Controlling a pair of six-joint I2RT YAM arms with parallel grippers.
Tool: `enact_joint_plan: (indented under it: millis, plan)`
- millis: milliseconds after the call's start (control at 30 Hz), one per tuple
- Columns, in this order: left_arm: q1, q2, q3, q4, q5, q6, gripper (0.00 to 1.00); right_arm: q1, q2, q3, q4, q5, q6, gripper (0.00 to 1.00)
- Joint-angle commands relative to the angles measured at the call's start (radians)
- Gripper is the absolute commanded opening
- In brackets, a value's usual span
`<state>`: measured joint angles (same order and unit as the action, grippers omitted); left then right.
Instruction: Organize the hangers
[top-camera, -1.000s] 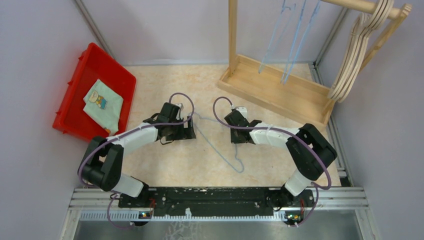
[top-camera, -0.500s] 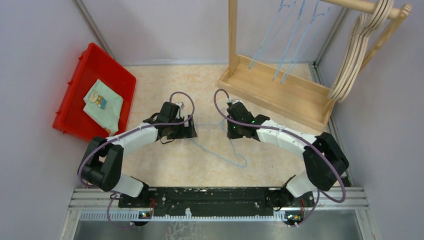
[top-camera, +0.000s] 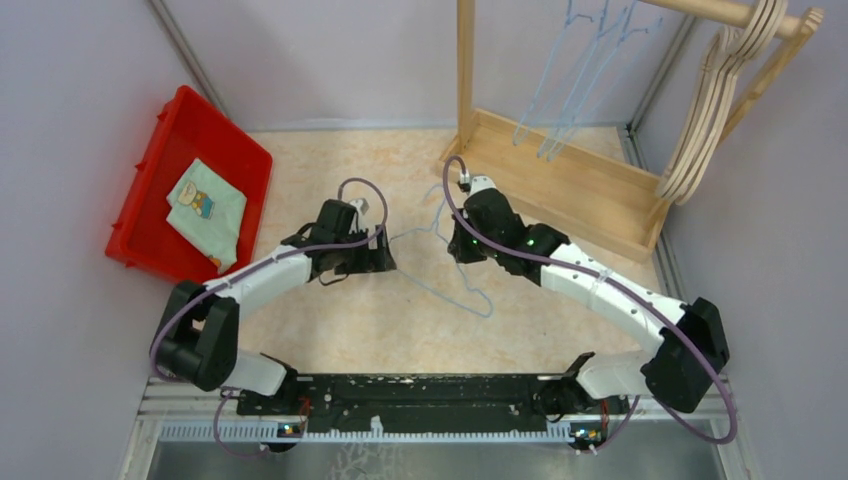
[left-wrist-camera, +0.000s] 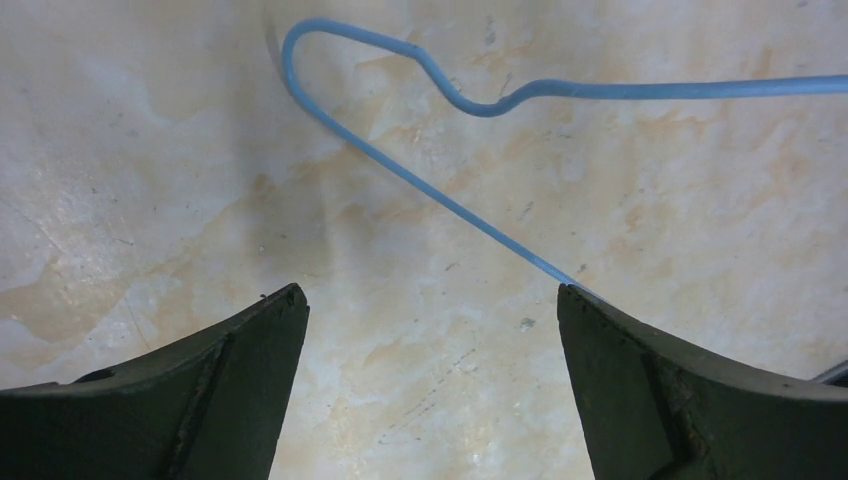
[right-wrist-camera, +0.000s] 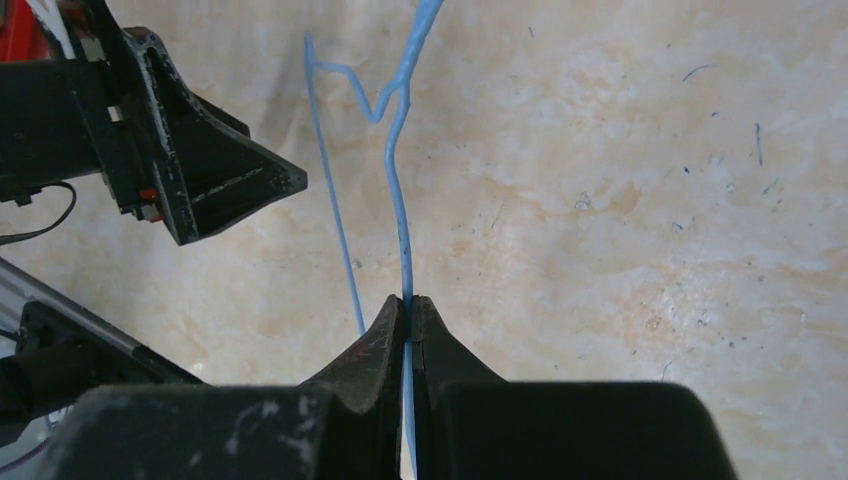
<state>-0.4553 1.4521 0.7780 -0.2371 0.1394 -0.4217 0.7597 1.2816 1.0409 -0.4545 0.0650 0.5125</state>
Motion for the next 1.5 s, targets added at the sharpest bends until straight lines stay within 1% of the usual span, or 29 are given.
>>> enact_joint_plan:
  millis: [0,200,467,600,767,867,1000,1267,1467]
  plan:
    - [0.006,-0.118,0.083,-0.046,0.020,0.007,1.00,0.060,-0.058,0.121,-0.042,0.159,-0.037,0.00]
    - [0.005,-0.247,0.111,-0.105,0.004,-0.005,1.00,0.103,-0.059,0.271,-0.108,0.268,-0.066,0.00]
    - [0.006,-0.390,0.062,-0.125,-0.023,-0.017,1.00,0.118,-0.074,0.406,-0.176,0.391,-0.107,0.00]
    - [0.006,-0.412,0.058,-0.148,-0.025,-0.014,1.00,0.122,-0.058,0.508,-0.180,0.461,-0.157,0.00]
    - [0.006,-0.434,0.050,-0.159,-0.023,-0.011,1.00,0.124,-0.014,0.693,-0.203,0.585,-0.222,0.00]
    - [0.005,-0.447,0.050,-0.168,-0.027,-0.008,1.00,0.124,0.000,0.761,-0.200,0.630,-0.250,0.00]
    - [0.005,-0.464,0.051,-0.179,-0.024,-0.004,1.00,0.125,0.032,0.832,-0.175,0.685,-0.287,0.00]
    - [0.006,-0.482,0.055,-0.202,-0.030,0.007,1.00,0.125,0.123,0.954,-0.078,0.726,-0.344,0.00]
    - [0.006,-0.496,0.055,-0.222,-0.037,0.017,1.00,0.124,0.175,1.009,0.036,0.775,-0.401,0.00]
